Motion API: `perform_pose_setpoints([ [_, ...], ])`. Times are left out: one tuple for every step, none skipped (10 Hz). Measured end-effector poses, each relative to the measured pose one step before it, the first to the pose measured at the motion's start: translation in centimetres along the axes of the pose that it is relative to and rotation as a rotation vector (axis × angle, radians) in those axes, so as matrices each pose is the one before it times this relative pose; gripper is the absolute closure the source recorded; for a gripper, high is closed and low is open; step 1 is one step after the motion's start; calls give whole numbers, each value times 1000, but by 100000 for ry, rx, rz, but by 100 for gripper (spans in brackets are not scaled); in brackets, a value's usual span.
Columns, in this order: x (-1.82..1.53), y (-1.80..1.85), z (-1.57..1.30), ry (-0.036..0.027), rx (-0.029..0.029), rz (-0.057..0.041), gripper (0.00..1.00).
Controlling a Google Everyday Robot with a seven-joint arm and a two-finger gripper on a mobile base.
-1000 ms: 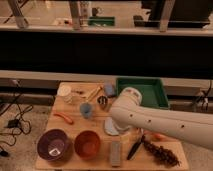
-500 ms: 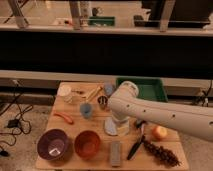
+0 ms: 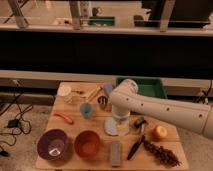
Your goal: Place towel in tray
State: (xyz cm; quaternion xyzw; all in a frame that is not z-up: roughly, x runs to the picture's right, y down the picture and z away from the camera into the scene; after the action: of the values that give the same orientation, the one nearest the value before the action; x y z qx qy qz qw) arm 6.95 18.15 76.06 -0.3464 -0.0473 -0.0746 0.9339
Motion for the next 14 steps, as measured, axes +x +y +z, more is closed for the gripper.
perform_pose_setpoints([
  [171, -191, 376, -52, -1571, 1355, 20],
  [31, -184, 240, -127, -950, 646, 20],
  [-114, -313, 358, -281, -1127, 483, 20],
  [-619, -560, 658, -1039, -1139, -1113, 20],
  [-219, -167, 262, -482, -249, -1318, 20],
  [-364, -427, 317, -2512, 1308, -2264, 20],
  [-84, -171, 256, -1430, 465, -993, 20],
  [-145, -259, 327, -1640, 539, -1287, 20],
  [13, -130, 390, -1447, 434, -1188, 20],
  [168, -2, 305, -404, 190, -531, 20],
  [-43, -64, 473, 84, -138, -934, 20],
  [-69, -123, 495, 283, -473, -751, 20],
  [218, -480, 805, 559, -912, -295, 20],
  [317, -107, 221, 408, -694, 514, 20],
])
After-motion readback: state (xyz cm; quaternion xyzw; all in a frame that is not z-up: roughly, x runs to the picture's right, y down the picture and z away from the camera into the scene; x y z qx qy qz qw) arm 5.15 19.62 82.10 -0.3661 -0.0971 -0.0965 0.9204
